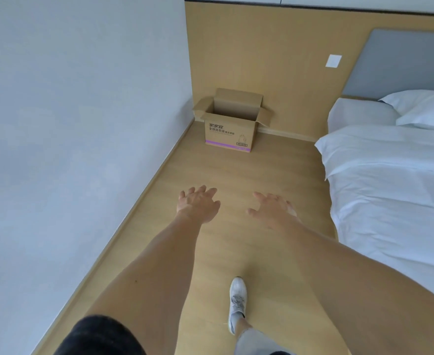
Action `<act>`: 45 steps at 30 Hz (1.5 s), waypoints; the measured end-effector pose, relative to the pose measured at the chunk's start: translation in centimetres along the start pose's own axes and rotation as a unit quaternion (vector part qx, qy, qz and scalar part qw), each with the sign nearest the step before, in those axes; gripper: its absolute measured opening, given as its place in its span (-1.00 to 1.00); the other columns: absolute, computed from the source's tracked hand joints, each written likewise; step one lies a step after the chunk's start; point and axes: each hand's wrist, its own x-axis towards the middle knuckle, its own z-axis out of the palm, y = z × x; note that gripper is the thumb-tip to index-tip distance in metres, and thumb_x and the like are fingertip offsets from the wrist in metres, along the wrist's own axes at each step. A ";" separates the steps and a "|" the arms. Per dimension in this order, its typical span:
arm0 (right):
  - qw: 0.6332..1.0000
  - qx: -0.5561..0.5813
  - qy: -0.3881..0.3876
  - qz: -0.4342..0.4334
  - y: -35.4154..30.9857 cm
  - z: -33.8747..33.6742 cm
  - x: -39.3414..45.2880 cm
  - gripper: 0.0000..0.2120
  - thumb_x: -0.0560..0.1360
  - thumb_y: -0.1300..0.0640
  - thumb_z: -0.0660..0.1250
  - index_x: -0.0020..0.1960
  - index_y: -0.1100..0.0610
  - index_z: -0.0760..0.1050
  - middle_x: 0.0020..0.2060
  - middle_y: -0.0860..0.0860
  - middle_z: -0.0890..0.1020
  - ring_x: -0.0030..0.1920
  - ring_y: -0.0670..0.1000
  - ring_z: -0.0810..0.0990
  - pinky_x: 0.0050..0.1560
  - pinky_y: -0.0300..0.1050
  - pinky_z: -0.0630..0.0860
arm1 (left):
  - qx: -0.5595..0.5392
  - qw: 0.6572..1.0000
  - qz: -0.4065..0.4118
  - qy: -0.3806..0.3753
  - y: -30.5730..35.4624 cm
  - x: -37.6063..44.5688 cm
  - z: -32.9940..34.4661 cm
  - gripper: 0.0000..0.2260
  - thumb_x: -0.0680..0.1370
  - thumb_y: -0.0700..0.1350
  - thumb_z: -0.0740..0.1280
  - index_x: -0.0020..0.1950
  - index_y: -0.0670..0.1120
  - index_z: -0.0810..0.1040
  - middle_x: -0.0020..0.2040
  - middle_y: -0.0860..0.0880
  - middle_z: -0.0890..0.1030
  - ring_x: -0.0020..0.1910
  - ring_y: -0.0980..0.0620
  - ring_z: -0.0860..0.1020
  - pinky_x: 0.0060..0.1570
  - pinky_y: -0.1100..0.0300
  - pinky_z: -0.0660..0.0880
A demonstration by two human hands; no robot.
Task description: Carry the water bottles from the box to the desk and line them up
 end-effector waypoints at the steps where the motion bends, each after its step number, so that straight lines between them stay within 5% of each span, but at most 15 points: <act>1: 1.000 0.002 0.001 -0.002 -0.2 -0.3 1.8 -0.41 0.59 -0.27 0.13 0.56 -0.12 0.17 0.49 0.07 0.34 0.50 0.11 0.26 0.46 0.10 0.21 | 0.002 1.000 -0.003 0.002 -0.3 1.6 -0.6 -0.54 0.68 0.15 0.03 0.60 0.14 0.19 0.54 0.03 0.29 0.52 -0.11 0.22 0.52 -0.11 0.11; 19: 0.999 0.003 -0.021 -0.039 -2.4 -11.8 30.8 -0.42 0.59 -0.25 0.12 0.56 -0.12 0.16 0.47 0.08 0.37 0.49 0.12 0.26 0.45 0.12 0.20 | -0.006 0.999 -0.048 0.022 -2.5 29.4 -12.4 -0.53 0.68 0.15 0.04 0.61 0.15 0.17 0.57 0.03 0.28 0.54 -0.10 0.22 0.51 -0.10 0.12; 45: 0.987 0.066 -0.007 0.144 -7.3 -24.9 67.2 -0.42 0.59 -0.26 0.13 0.55 -0.08 0.20 0.45 0.11 0.41 0.49 0.15 0.29 0.44 0.12 0.21 | -0.007 0.988 0.151 -0.036 -4.8 74.6 -23.0 -0.55 0.66 0.04 0.10 0.57 0.08 0.27 0.48 -0.07 0.40 0.44 -0.16 0.35 0.40 -0.15 0.27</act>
